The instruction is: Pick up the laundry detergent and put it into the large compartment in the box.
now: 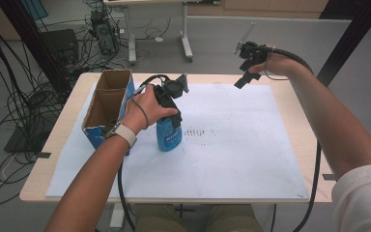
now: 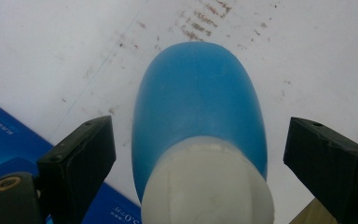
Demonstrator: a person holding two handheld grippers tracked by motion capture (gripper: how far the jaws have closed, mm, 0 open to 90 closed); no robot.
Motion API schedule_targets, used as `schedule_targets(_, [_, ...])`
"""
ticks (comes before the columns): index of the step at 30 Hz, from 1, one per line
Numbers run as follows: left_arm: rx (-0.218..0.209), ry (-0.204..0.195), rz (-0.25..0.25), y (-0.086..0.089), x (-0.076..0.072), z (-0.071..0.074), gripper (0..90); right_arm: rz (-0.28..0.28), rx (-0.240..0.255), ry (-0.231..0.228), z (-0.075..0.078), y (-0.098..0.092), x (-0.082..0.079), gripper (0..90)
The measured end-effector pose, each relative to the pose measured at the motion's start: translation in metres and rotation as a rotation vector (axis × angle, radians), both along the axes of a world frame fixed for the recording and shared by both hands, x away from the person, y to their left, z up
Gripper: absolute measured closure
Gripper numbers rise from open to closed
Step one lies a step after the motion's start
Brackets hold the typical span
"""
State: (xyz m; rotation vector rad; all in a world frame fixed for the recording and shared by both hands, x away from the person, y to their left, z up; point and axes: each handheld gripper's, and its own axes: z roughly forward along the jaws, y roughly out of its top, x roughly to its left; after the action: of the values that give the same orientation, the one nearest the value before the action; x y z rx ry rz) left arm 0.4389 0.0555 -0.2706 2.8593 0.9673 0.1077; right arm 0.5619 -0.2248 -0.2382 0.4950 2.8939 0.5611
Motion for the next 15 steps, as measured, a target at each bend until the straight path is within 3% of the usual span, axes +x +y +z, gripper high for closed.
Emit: schedule_targets(15, [0.002, 0.002, -0.002, 0.0, 0.0004, -0.0003, 9.4, -0.004, -0.001, 0.005, -0.0009, 0.0003, 0.0003, 9.6])
